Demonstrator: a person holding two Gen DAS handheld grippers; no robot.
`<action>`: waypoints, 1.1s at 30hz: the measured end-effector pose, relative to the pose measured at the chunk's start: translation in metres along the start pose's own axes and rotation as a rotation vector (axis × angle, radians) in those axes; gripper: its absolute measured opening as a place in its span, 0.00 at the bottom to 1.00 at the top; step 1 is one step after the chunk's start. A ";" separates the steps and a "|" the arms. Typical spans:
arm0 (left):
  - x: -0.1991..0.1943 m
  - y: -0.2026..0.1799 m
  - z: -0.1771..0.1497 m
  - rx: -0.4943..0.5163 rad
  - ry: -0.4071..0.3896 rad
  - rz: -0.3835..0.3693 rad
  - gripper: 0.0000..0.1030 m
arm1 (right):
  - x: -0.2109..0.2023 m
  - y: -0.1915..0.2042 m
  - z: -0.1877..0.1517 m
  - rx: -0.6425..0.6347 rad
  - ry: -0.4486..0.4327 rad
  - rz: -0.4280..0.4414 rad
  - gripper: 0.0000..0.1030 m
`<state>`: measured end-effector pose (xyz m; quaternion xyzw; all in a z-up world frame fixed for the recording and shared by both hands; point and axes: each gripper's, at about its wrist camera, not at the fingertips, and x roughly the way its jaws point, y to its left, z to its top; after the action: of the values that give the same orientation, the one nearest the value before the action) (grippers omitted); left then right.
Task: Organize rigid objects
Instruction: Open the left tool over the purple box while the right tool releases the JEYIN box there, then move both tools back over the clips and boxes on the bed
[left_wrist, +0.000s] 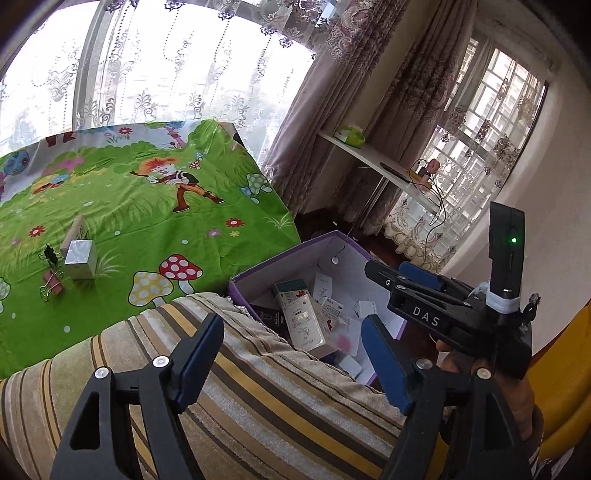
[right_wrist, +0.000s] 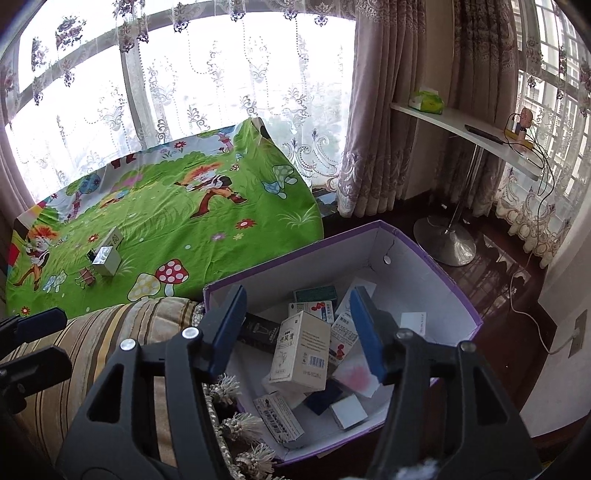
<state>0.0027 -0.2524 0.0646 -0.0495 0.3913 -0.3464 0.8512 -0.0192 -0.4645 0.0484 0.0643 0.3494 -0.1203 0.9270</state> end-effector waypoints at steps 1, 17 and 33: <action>-0.001 0.002 0.001 -0.004 -0.004 0.005 0.75 | 0.000 0.002 0.000 -0.007 -0.001 -0.006 0.60; -0.018 0.042 0.010 -0.045 -0.010 0.250 0.76 | -0.005 0.029 -0.001 -0.063 -0.009 0.080 0.62; -0.039 0.093 0.025 -0.151 -0.047 0.305 0.76 | -0.008 0.082 0.012 -0.184 -0.024 0.179 0.68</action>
<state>0.0536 -0.1624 0.0738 -0.0614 0.3992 -0.1814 0.8966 0.0048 -0.3864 0.0651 0.0083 0.3406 -0.0053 0.9402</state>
